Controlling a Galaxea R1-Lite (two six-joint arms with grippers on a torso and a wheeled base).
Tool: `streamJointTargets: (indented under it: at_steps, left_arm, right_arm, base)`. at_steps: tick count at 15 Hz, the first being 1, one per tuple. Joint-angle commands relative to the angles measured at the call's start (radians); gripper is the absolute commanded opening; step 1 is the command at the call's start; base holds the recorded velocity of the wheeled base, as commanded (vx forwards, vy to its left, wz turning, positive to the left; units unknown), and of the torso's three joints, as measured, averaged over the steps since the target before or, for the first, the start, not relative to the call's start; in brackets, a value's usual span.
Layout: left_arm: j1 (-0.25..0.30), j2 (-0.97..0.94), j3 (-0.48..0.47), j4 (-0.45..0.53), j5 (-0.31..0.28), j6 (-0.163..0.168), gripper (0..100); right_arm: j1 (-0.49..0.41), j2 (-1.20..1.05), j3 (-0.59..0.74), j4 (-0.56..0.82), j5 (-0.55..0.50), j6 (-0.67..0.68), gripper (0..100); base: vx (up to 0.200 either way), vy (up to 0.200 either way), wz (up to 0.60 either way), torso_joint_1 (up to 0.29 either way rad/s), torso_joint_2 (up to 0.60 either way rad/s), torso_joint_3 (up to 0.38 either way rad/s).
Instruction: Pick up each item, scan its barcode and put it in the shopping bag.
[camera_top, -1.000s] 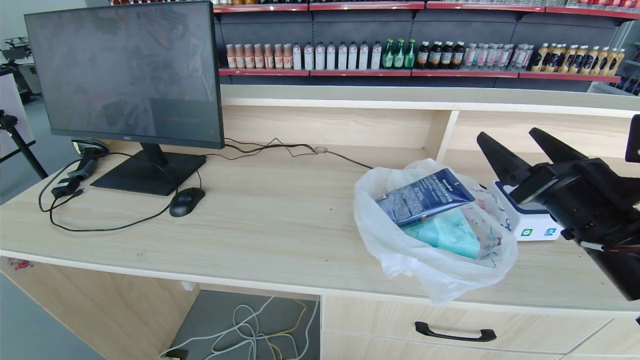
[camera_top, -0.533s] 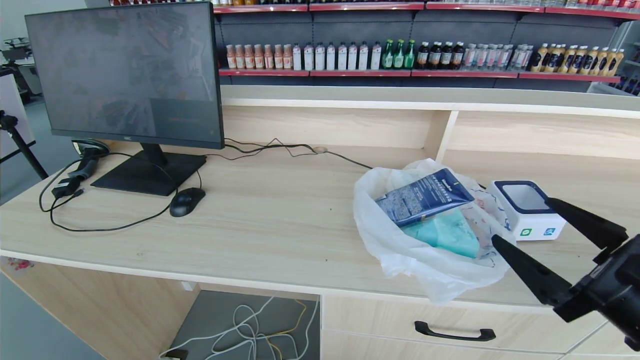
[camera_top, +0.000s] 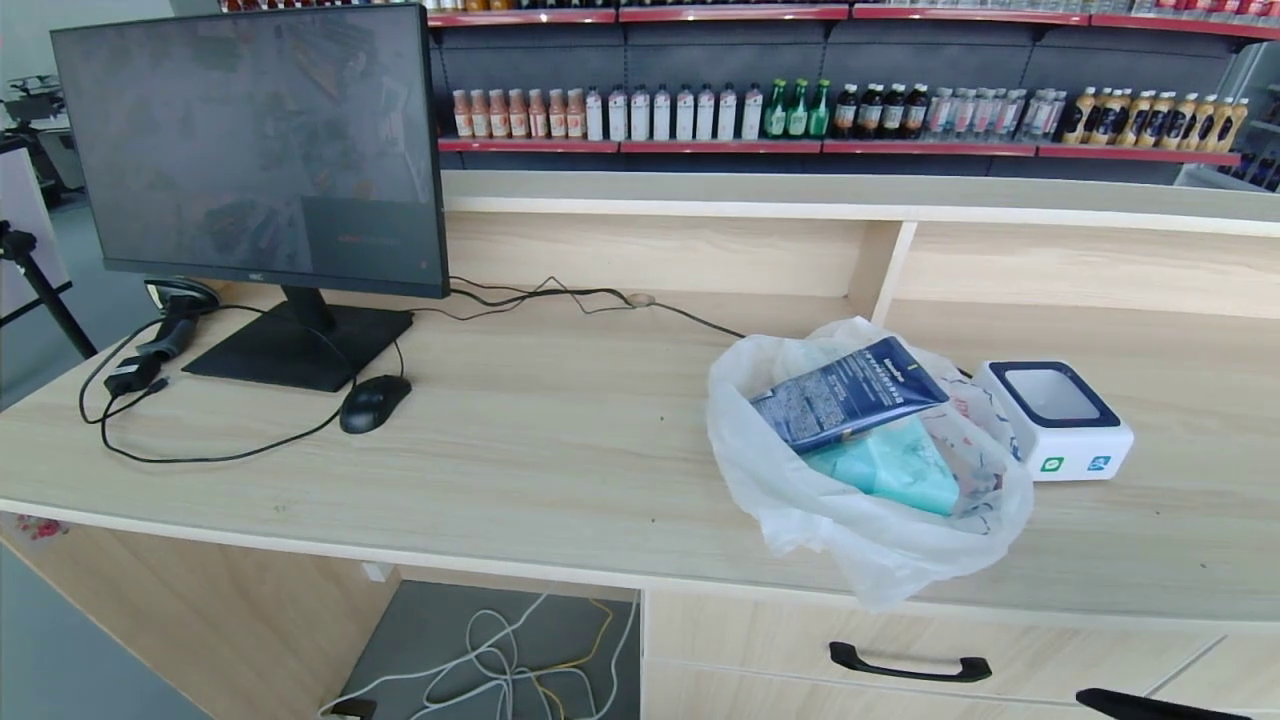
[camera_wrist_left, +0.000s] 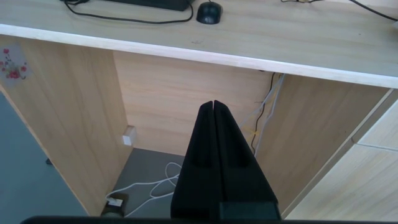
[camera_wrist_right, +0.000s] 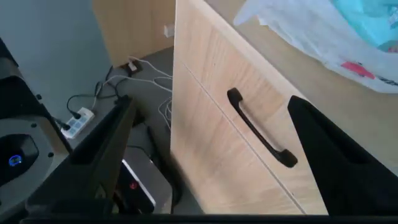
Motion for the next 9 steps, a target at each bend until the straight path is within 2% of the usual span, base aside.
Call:
streamJointTargets:
  at_steps: [1, 2, 4, 5, 8, 9]
  left_arm:
    - [0.0, 0.001, 0.0, -0.001, 0.0, -0.002, 0]
    - [0.0, 0.001, 0.0, -0.001, 0.0, 0.0, 0]
    - [0.0, 0.001, 0.0, -0.001, 0.0, -0.002, 0]
    - [0.0, 0.001, 0.0, -0.001, 0.0, 0.0, 0]
    - [0.0, 0.001, 0.0, -0.001, 0.0, 0.0, 0]
    - [0.0, 0.001, 0.0, -0.001, 0.0, -0.002, 0]
  right_arm:
    - [0.025, -0.483, -0.007, 0.402, -0.003, -0.05, 100]
    - [0.012, -0.567, -0.024, 0.477, -0.009, -0.034, 100]
    - [-0.021, -0.601, -0.028, 0.485, -0.024, 0.061, 100]
    - [-0.089, -0.596, -0.028, 0.486, -0.034, 0.076, 100]
    - [-0.52, -0.552, -0.028, 0.488, -0.035, 0.096, 100]
    - [-0.586, -0.555, -0.028, 0.488, -0.034, 0.082, 100]
  base:
    - [0.0, 0.0, 0.0, 0.0, 0.0, 0.0]
    - [0.0, 0.0, 0.0, 0.0, 0.0, 0.0]
    - [0.0, 0.0, 0.0, 0.0, 0.0, 0.0]
    - [0.0, 0.0, 0.0, 0.0, 0.0, 0.0]
    - [0.0, 0.0, 0.0, 0.0, 0.0, 0.0]
    - [0.0, 0.0, 0.0, 0.0, 0.0, 0.0]
